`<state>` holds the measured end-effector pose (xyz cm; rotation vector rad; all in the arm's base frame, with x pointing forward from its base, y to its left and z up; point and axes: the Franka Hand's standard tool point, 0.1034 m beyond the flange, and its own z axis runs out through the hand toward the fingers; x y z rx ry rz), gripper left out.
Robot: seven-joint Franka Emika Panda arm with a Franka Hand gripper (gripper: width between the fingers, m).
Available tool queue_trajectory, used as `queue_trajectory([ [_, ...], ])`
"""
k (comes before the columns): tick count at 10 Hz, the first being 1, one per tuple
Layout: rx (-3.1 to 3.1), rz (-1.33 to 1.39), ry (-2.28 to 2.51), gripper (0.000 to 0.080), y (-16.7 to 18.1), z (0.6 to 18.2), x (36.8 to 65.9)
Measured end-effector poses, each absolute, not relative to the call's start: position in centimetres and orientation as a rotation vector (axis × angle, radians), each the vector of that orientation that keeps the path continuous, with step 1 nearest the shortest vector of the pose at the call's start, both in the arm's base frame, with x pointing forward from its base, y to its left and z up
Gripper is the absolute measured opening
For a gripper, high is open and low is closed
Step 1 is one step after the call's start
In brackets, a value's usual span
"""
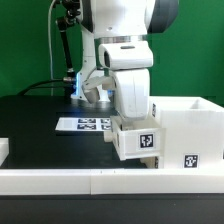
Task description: Assemble drawer
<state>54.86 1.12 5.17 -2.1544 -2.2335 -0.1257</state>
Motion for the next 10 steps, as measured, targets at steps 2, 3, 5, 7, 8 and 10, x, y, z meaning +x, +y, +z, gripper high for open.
queue_trajectory([
  [2,-2.162,-0.136,-2.233,0.0044,1.0,5.2,54.8],
  [3,-2.163,-0.136,-2.233,0.0044,1.0,5.2,54.8],
  [5,-2.163,-0.135,-2.231,0.0048,0.9,5.1,54.7],
  [7,-2.171,-0.136,-2.224,0.0243,0.6,5.2,54.7],
  [8,-2.175,-0.137,-2.224,0.0434,0.5,5.4,54.8],
  [10,-2.177,-0.121,-2.234,0.0600,0.3,6.8,55.0],
])
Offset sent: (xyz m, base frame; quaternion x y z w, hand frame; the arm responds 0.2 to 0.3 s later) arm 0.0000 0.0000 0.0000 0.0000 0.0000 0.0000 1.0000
